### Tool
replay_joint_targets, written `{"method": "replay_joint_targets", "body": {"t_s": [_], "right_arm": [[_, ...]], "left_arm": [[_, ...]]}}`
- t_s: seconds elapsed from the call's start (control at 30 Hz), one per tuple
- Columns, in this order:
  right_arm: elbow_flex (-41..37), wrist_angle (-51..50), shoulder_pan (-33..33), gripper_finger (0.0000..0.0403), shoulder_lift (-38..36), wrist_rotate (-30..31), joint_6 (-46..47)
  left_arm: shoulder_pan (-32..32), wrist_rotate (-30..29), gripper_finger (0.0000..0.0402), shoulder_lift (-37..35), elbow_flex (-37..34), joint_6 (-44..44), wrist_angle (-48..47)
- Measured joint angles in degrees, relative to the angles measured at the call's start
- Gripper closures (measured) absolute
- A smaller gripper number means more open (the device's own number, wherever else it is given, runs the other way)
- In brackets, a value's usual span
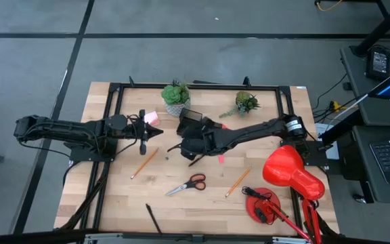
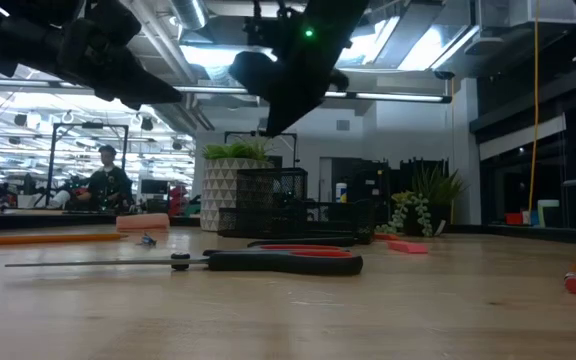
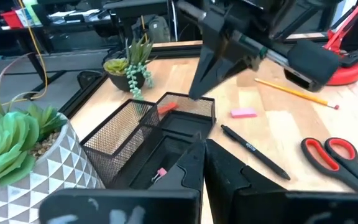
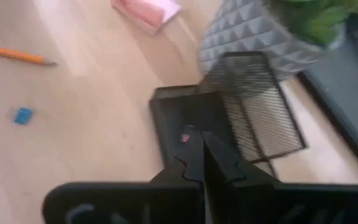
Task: Pick and place office supplies into organizer
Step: Put the orange eraser into the black desk organizer
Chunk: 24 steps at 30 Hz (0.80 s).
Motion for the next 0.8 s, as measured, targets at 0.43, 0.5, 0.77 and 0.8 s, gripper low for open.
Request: {"method": "replay_joint_targets", "body": {"t_s": [0.43, 0.5, 0.77, 0.8], "right_arm": [[-10.1, 7.1, 1.8, 0.0403, -3.8, 1.3, 1.8], [-12.7, 10.8, 2.8, 0.0403, -6.0, 1.3, 1.8], [-27.0, 27.0, 6.4, 0.0403, -16.2, 1.2, 1.8], [-29.1, 29.3, 6.8, 0.0403, -17.2, 1.3, 2.1]], "left_arm": [[0.0, 0.0, 0.0396, 0.0, 0.0, -2.4, -1.1], [0.0, 0.0, 0.0396, 0.0, 0.0, -2.4, -1.8], [0.0, 0.1, 0.0396, 0.0, 0.0, -1.2, -2.7], [0.0, 0.1, 0.0396, 0.0, 0.0, -1.1, -2.7]]}}
